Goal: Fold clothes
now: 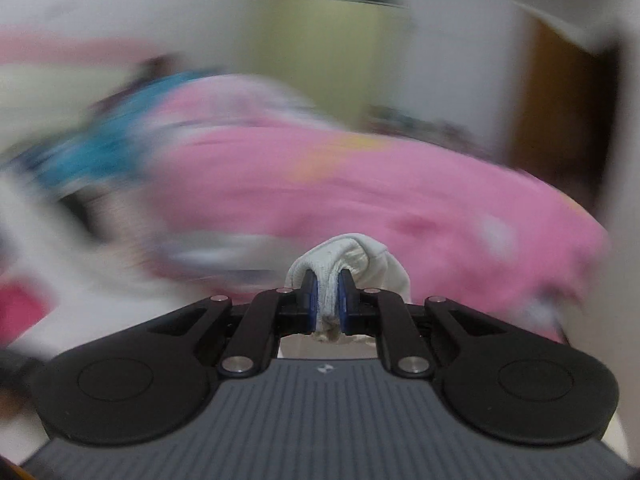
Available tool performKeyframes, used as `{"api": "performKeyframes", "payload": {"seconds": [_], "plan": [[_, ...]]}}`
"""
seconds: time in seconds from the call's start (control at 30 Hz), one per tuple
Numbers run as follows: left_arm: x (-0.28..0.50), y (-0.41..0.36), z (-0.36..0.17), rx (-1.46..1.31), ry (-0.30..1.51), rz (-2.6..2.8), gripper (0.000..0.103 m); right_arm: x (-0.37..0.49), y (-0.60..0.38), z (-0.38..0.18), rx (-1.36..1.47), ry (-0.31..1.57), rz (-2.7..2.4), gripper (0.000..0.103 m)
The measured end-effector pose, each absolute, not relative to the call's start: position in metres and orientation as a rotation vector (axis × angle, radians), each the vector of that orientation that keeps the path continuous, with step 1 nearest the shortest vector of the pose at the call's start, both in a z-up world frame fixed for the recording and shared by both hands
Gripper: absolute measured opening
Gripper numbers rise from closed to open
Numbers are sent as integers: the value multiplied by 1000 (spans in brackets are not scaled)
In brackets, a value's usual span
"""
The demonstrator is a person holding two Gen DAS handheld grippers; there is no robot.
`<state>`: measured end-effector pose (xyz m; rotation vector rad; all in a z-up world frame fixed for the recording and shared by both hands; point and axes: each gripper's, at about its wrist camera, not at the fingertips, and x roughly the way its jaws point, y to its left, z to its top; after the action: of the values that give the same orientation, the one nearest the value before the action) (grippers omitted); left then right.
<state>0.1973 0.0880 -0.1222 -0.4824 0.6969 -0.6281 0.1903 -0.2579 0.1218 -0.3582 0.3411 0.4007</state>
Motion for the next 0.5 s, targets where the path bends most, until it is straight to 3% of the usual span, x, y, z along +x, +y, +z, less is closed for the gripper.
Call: {"api": "performKeyframes", "payload": {"seconds": [0.07,0.23,0.33,0.5], "plan": [[200,98,-124,-548,691,-629,98,170,-216,109,-502,383,548,11],[203,108,-127,-629,686,-635,97,124,-165,63,-641,488,701,37],[202,106,-127,-620,683,-633,97,108,-179,52,-451,527,667,45],[198,103,-125,-592,669,-618,97,94,-247,27,103,537,539,48]]}}
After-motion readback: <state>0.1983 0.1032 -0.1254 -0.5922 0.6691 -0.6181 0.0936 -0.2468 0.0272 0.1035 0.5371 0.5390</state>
